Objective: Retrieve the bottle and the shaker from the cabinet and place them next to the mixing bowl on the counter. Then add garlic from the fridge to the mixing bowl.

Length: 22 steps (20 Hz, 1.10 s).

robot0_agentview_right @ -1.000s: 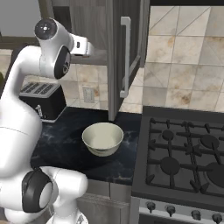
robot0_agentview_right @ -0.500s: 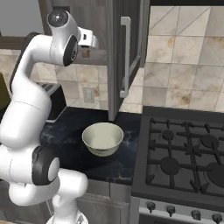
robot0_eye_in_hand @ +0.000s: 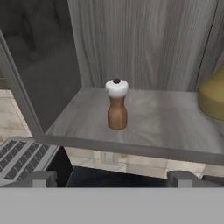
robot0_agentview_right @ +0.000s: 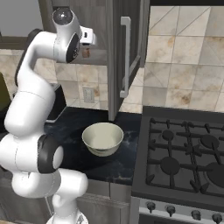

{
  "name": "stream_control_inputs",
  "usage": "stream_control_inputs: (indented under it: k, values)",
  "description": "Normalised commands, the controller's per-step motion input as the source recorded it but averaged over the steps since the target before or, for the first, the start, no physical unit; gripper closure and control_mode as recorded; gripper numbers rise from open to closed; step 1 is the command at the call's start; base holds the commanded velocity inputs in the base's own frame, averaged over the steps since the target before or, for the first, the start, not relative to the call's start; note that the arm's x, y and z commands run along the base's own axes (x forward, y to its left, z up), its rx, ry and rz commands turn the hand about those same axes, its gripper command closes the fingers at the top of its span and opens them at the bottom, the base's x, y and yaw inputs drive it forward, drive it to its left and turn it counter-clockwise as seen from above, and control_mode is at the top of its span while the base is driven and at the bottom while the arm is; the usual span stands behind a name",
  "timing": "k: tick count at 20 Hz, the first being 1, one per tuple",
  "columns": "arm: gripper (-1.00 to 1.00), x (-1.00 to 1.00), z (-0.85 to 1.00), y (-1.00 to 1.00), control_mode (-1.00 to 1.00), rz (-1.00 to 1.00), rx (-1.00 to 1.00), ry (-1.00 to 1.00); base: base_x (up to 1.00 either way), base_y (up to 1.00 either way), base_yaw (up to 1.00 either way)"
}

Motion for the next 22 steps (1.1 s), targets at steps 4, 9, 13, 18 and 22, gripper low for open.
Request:
stream_control_inputs:
  k: [4,9,13,18,22]
  values:
    - [-1.00,0.32,-0.11,0.00,-1.00,0.03,0.00,0.01,0.00,0.00,0.00]
    - [-1.00,0.29,-0.18,0.00,-1.00,0.03,0.00,0.00,0.00,0.00,0.00]
    - [-1.00,0.19,-0.08,0.00,-1.00,0.05,0.00,0.00,0.00,0.00,0.00]
    - [-1.00,0.21,-0.07,0.00,-1.00,0.05,0.00,0.00,0.00,0.00,0.00]
    - [-1.00,0.21,-0.04,0.00,-1.00,0.04,0.00,0.00,0.00,0.00,0.00]
